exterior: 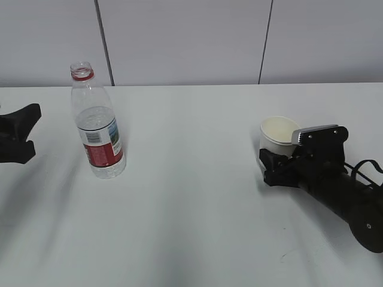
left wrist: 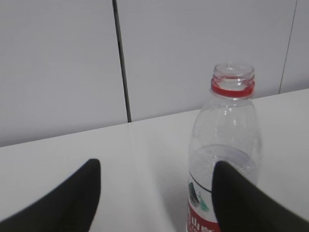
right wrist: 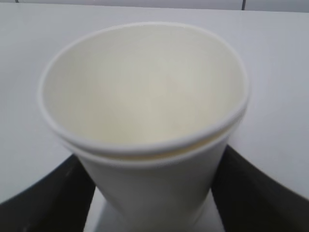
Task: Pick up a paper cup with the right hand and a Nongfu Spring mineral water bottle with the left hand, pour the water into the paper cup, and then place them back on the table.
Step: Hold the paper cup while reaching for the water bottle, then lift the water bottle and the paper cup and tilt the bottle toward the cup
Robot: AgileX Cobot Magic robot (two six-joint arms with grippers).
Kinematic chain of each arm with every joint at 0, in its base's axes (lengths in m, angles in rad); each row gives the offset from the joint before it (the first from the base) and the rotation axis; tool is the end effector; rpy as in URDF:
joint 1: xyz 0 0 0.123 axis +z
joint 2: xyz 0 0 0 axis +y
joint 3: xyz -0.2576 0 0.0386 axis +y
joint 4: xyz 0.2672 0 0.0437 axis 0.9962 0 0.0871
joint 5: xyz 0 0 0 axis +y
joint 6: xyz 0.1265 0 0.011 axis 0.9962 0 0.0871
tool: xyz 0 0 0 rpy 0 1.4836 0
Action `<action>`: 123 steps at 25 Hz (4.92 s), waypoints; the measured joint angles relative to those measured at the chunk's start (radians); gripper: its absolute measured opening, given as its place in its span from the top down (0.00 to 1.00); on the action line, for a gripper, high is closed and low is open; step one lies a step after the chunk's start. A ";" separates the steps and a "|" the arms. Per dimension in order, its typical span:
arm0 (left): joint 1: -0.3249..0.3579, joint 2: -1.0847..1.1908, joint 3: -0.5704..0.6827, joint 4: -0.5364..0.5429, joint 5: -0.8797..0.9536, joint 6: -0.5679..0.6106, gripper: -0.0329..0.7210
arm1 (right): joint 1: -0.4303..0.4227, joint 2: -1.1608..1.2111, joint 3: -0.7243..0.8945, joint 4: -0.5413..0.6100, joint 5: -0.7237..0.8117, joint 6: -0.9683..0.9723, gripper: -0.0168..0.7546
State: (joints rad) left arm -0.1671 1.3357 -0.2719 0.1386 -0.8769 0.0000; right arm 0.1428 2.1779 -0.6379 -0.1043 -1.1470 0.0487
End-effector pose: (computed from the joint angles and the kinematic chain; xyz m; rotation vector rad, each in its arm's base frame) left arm 0.2650 -0.0584 0.1569 0.2935 1.6509 -0.1480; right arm 0.3457 0.0619 0.0085 -0.1941 1.8716 0.1912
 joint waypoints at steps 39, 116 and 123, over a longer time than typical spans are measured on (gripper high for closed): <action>-0.002 0.537 -0.129 0.222 -0.262 -0.088 0.18 | 0.000 -0.048 -0.003 -0.317 0.000 0.006 0.32; -0.050 0.593 -0.395 0.031 -0.212 0.796 0.47 | 0.176 -0.061 -0.415 -0.900 0.272 0.491 0.32; -0.050 0.593 -0.395 0.022 -0.212 0.918 0.47 | 0.176 -0.061 -0.415 -0.900 0.272 0.493 0.32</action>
State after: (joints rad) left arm -0.2169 1.9288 -0.6668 0.1607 -1.0893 0.9182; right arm 0.3191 2.1170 -1.0526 -1.0046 -0.8745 0.5415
